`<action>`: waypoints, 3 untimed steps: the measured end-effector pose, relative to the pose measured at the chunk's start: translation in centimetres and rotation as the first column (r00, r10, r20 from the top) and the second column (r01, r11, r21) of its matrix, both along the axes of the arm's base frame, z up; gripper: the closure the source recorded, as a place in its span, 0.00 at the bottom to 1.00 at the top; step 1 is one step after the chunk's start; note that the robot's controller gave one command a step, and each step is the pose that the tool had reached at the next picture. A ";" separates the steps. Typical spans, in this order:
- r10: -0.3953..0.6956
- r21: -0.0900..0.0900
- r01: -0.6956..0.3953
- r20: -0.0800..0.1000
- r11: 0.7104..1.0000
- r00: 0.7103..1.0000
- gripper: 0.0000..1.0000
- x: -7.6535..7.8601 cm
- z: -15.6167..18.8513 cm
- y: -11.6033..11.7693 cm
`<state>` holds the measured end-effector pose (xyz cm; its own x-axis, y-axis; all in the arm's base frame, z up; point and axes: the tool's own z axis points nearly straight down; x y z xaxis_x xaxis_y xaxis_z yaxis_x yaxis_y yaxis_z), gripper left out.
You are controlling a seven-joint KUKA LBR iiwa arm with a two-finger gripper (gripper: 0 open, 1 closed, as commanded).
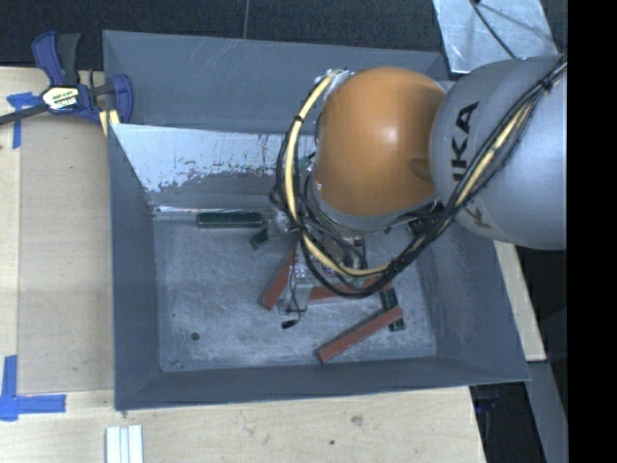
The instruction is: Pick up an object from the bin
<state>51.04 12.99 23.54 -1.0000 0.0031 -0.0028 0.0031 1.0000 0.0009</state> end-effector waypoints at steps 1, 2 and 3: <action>-0.089 -0.002 0.089 -0.007 0.996 0.996 0.00 3.7 -15.2 -2.6; -0.108 -0.001 0.108 -0.003 0.994 0.994 0.00 3.4 -16.6 -4.0; -0.109 0.001 0.109 0.001 0.994 0.994 1.00 3.6 -16.4 -4.0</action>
Offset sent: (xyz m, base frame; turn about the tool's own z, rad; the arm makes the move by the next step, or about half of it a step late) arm 0.0383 -0.0249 -0.1491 0.0903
